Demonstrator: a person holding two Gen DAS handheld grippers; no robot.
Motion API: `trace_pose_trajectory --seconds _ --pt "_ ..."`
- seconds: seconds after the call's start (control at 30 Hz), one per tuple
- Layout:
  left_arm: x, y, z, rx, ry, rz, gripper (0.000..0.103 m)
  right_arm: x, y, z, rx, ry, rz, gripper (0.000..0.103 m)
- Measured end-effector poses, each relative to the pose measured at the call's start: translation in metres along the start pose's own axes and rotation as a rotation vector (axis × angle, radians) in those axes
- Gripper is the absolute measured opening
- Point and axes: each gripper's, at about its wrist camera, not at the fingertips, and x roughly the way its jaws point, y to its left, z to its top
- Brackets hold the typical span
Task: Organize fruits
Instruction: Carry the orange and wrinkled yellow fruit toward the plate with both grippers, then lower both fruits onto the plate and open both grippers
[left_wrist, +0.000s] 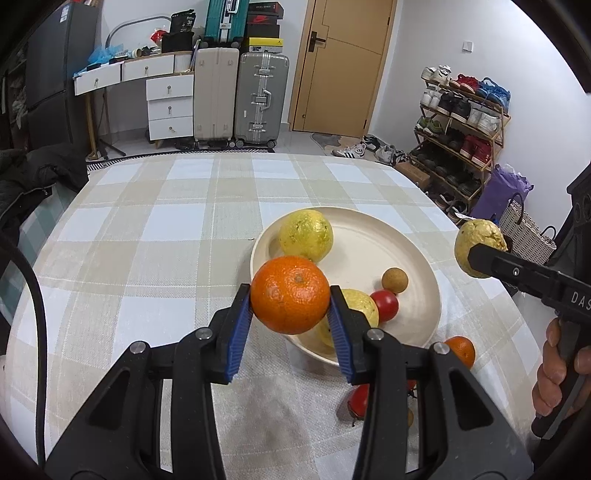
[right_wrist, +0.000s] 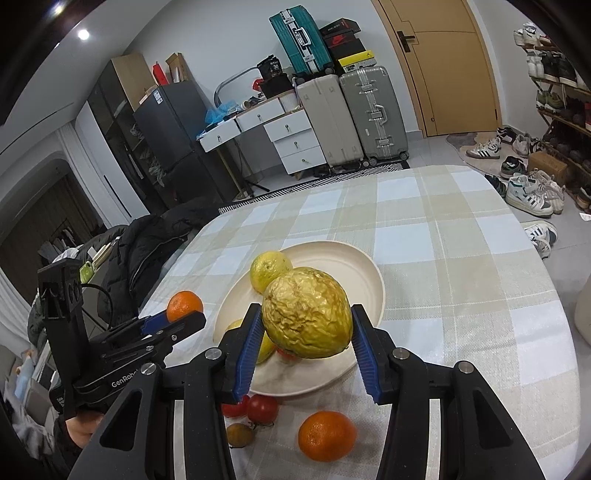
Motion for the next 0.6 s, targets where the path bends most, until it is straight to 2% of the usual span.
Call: trace_pose_trajectory --seconds 0.6 --pt "0.028 0.002 0.000 0.016 0.045 0.022 0.037 0.027 -0.024 0.008 0.059 0.066 -0.002 0.048"
